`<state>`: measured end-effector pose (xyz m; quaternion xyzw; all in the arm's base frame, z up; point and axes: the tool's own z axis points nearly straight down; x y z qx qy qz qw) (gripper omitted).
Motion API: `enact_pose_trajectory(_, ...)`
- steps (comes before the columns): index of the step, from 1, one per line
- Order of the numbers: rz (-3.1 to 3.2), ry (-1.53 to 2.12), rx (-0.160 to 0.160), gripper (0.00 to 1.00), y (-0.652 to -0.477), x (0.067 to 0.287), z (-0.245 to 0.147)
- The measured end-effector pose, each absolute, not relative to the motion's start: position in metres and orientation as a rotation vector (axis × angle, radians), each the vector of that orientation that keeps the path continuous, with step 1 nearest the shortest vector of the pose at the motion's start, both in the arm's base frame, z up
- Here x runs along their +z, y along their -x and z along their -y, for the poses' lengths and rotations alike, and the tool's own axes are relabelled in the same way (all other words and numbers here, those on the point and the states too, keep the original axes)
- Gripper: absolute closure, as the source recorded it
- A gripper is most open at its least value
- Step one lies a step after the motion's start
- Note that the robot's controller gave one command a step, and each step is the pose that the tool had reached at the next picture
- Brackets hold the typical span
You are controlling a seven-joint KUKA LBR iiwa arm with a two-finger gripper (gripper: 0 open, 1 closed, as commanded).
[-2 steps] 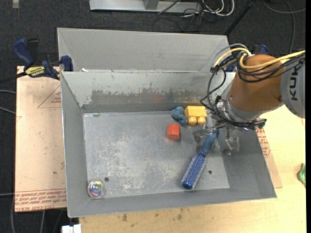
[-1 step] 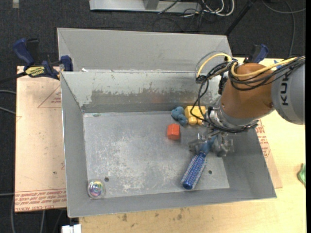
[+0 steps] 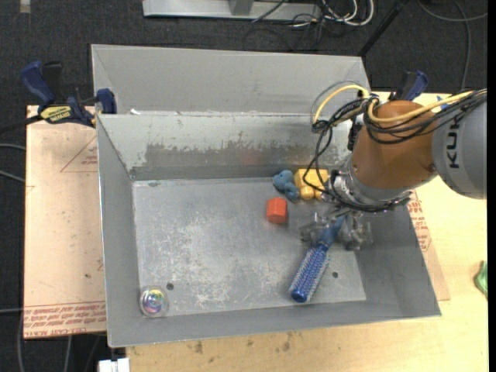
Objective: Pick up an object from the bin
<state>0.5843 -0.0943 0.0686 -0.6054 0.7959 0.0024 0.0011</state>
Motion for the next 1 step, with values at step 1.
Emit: enact_pose_trajectory(1,-2.499,1.897,0.006,1.0,-0.5848,0.0691,0.0944)
